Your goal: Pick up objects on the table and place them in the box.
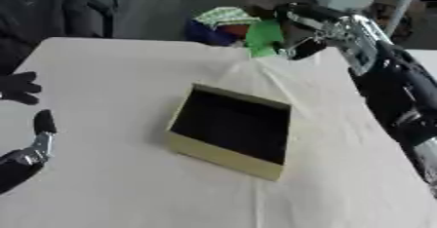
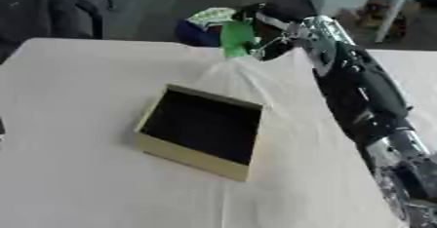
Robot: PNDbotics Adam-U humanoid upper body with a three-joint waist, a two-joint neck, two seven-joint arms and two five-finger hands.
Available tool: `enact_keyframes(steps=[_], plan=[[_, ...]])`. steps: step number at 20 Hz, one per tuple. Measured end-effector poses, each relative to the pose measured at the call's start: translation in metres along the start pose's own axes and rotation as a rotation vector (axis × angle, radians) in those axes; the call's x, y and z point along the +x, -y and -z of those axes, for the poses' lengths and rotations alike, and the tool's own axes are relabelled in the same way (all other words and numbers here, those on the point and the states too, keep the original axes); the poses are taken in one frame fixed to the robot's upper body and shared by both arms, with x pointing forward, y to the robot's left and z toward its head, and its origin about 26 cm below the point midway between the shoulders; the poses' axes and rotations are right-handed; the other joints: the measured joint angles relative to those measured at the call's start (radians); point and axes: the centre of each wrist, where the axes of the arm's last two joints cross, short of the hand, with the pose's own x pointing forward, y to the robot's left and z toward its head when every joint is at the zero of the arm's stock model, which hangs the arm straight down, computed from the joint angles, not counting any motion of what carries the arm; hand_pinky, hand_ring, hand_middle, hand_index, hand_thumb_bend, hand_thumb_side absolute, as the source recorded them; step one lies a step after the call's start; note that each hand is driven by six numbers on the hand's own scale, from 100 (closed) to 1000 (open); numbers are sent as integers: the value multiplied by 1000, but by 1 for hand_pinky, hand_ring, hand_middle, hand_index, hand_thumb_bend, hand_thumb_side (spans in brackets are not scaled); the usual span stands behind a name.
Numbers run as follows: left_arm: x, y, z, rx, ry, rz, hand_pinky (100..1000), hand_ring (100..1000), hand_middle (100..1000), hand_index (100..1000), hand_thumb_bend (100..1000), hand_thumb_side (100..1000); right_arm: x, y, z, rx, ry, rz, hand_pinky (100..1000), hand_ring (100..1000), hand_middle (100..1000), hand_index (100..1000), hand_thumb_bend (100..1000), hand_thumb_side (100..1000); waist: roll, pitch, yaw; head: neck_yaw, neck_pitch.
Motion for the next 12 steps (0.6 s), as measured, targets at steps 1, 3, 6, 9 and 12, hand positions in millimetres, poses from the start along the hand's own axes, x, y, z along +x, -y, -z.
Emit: enact_keyframes(steps=[1, 3, 6, 9, 12], plan=[[0, 0, 0, 0, -1, 0, 727, 605, 638, 855, 100, 367, 4, -2, -1, 8, 32, -15, 779, 669, 368, 934, 100, 100, 0, -1, -1, 1, 0], [0, 0, 0, 2, -3, 1, 727, 605, 638, 855, 100, 367, 11, -5, -1, 22, 99, -35, 778, 667, 365, 932, 100, 100, 0, -2, -4, 4, 0], [0, 0, 0, 2, -5, 1, 726, 605, 638, 855, 100, 367, 21, -7, -1, 36, 191, -53, 778, 664, 363, 930, 100, 100, 1, -6, -6, 5, 1], [-1, 0, -2, -1, -9, 1, 726, 605, 639, 855, 100, 367, 29, -9, 3, 48, 267, -54, 777, 663, 361, 929, 100, 100, 1, -9, -8, 6, 1], [-1, 0, -2, -3, -12, 1, 726, 605, 639, 855, 100, 371, 33, -10, 6, 38, 308, -33, 777, 665, 366, 927, 100, 100, 3, -11, -10, 6, 1]])
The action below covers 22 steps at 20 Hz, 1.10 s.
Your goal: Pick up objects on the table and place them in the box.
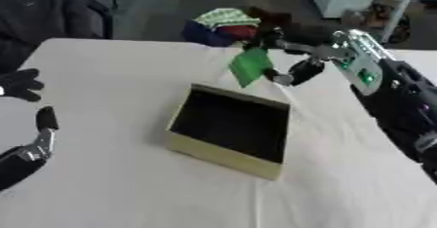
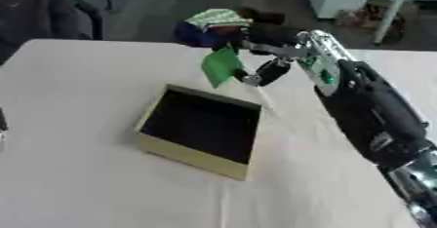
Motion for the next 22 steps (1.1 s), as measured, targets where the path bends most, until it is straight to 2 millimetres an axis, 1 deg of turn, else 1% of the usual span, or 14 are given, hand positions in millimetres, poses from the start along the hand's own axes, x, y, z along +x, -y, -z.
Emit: enact_keyframes(steps=[2, 6, 8, 10, 11, 12, 13, 14, 15, 16, 17, 18, 19, 22], plan=[[0, 0, 0, -1, -1, 0, 726, 605, 638, 855, 100, 372, 1, -3, 3, -7, 16, 21, 778, 667, 372, 925, 100, 110, 1, -1, 0, 0, 1], [0, 0, 0, -2, -2, 0, 726, 604, 638, 855, 100, 377, 3, -17, 17, 6, 43, 90, 782, 682, 396, 926, 100, 213, 0, -1, 1, -1, 2], [0, 0, 0, -3, -2, 0, 726, 604, 638, 855, 100, 376, 5, -25, 25, 27, 51, 128, 784, 688, 403, 927, 100, 224, 0, -1, 2, -2, 5], [0, 0, 0, -3, -2, -1, 726, 604, 638, 855, 100, 379, 7, -30, 33, 49, 58, 160, 791, 705, 436, 932, 100, 245, -1, -1, 3, -2, 8], [0, 0, 0, -3, -2, -1, 725, 604, 638, 855, 100, 380, 9, -31, 37, 60, 60, 174, 798, 723, 488, 944, 100, 287, -2, -1, 4, -3, 8], [0, 0, 0, -4, -2, -1, 725, 604, 638, 855, 100, 380, 10, -33, 39, 72, 60, 188, 800, 731, 513, 950, 100, 303, -3, -1, 4, -3, 8], [0, 0, 0, -4, -2, -1, 725, 604, 638, 855, 100, 381, 11, -34, 41, 80, 59, 200, 818, 774, 687, 993, 100, 459, -3, -1, 4, -4, 8], [0, 0, 0, -4, -2, -1, 725, 604, 638, 855, 100, 383, 12, -34, 42, 88, 57, 212, 833, 803, 780, 1000, 100, 551, -3, -1, 4, -4, 9], [0, 0, 0, -4, -2, -1, 725, 604, 638, 855, 100, 383, 12, -34, 43, 96, 51, 221, 844, 824, 840, 1000, 100, 628, -3, -1, 4, -4, 9], [0, 0, 0, -4, -2, -1, 725, 604, 638, 855, 100, 383, 12, -33, 43, 102, 46, 227, 849, 832, 861, 1000, 100, 657, -3, -1, 3, -4, 9], [0, 0, 0, -4, -2, -1, 725, 604, 639, 855, 100, 384, 13, -31, 44, 107, 42, 232, 859, 849, 908, 1000, 100, 707, -3, -1, 2, -4, 9], [0, 0, 0, -5, -1, -1, 725, 604, 638, 855, 100, 384, 13, -30, 44, 111, 37, 239, 861, 854, 917, 1000, 100, 722, -3, -1, 2, -4, 9], [0, 0, 0, -5, -1, -1, 725, 604, 639, 855, 100, 385, 13, -28, 44, 112, 32, 246, 865, 864, 940, 1000, 100, 730, -3, -1, 1, -4, 9], [0, 0, 0, -6, 0, -1, 725, 604, 639, 855, 100, 387, 13, -19, 43, 110, 16, 264, 865, 864, 940, 1000, 100, 716, -3, -1, -1, -4, 9]])
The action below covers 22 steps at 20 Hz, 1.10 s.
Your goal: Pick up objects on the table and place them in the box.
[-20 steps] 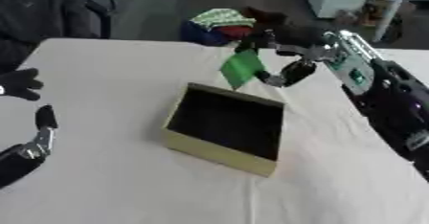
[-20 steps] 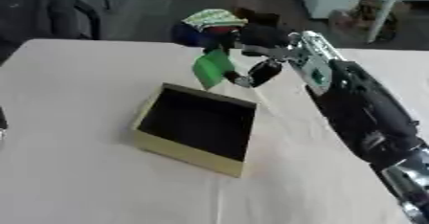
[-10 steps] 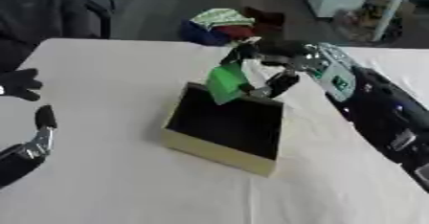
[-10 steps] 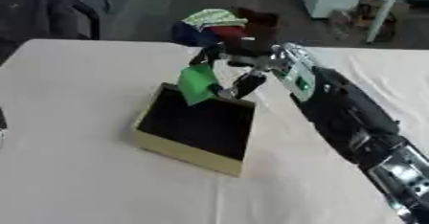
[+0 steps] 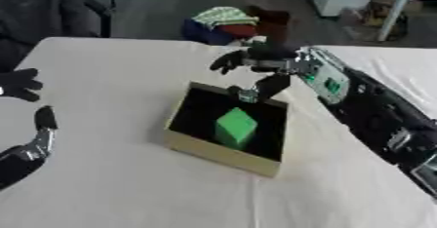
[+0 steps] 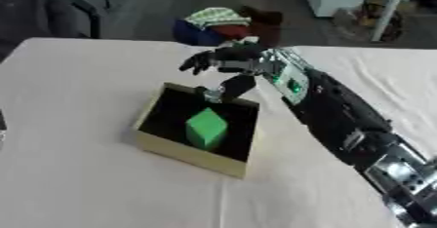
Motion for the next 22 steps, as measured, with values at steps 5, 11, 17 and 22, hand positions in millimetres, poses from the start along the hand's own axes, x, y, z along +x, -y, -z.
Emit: enact_keyframes(steps=[5, 11, 17, 22], plan=[[0, 0, -1, -1, -2, 0, 724, 604, 639, 855, 100, 391, 0, 20, -11, -33, -32, 45, 863, 859, 931, 1000, 100, 602, 0, 0, -3, 2, 0], [-1, 1, -2, -2, -8, -1, 724, 604, 638, 854, 100, 397, -8, 49, -53, -152, -83, 87, 855, 843, 905, 1000, 100, 491, 2, 0, -15, 9, 0], [-1, 0, -2, 0, -12, 0, 723, 603, 636, 851, 100, 400, -31, 51, -104, -264, -189, 148, 848, 833, 887, 1000, 100, 497, 1, 0, -20, 15, 0], [-1, 0, -2, 0, -12, 0, 723, 611, 635, 848, 100, 400, -41, 44, -119, -285, -248, 158, 847, 831, 883, 1000, 100, 502, 1, 3, -19, 17, 0]])
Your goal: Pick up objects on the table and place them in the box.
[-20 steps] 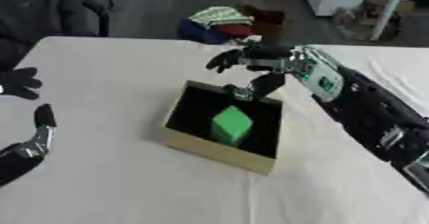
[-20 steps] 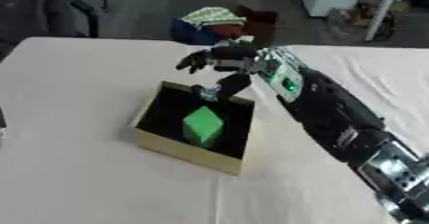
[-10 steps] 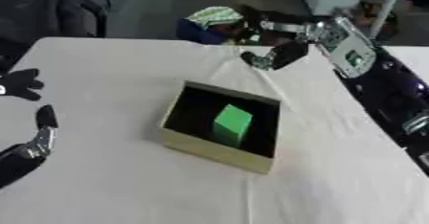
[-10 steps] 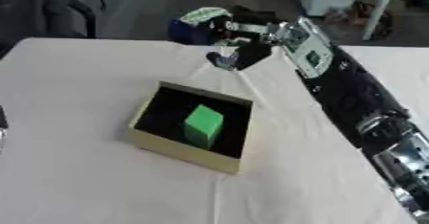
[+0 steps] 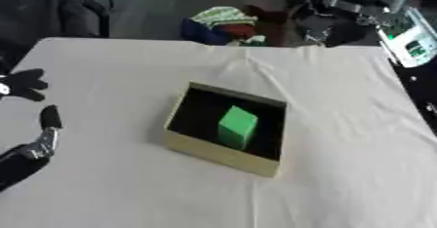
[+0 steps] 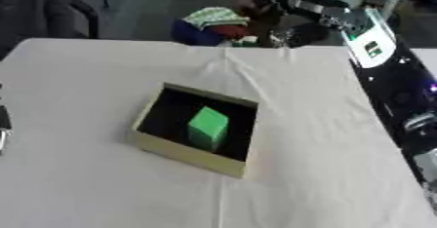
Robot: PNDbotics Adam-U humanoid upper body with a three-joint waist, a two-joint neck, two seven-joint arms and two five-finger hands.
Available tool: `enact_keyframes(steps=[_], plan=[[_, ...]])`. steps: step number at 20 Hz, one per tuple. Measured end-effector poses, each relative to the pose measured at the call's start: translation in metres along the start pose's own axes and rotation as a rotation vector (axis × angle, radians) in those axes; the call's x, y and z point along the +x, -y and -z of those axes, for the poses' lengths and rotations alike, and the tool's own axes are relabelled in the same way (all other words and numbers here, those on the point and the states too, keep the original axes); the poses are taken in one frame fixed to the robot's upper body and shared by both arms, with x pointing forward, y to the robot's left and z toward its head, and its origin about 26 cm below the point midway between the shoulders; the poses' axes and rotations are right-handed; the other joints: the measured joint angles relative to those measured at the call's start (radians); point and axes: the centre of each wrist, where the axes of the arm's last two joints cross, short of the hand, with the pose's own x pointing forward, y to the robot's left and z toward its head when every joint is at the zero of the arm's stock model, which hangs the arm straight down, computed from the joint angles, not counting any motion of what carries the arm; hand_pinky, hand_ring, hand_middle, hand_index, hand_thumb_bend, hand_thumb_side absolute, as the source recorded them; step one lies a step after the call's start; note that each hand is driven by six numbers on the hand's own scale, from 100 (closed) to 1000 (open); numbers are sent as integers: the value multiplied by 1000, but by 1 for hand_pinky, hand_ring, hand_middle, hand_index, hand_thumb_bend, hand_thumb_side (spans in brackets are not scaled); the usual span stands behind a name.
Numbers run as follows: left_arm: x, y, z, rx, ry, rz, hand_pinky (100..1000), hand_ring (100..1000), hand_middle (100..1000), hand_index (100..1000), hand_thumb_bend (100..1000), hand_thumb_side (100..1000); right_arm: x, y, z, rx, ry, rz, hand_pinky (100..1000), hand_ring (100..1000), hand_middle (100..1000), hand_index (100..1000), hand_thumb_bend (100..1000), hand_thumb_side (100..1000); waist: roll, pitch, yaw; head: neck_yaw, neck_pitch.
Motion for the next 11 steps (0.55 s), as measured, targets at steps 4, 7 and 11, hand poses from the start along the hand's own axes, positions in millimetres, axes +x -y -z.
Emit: enact_keyframes(steps=[4, 7, 11], plan=[[0, 0, 0, 0, 0, 0, 722, 612, 634, 847, 100, 397, -5, -3, -2, 5, -22, -12, 853, 837, 886, 1000, 100, 505, 1, 1, 7, 1, 0], [0, 0, 0, 0, 0, 0, 722, 612, 633, 846, 100, 399, -7, -6, -2, 6, -26, -12, 853, 837, 885, 1000, 100, 505, 3, 1, 7, 1, 0], [0, 0, 0, 0, 0, -1, 721, 613, 634, 845, 100, 400, -9, -7, -4, 1, -31, -8, 853, 837, 885, 1000, 100, 508, 4, 1, 9, 4, -1]])
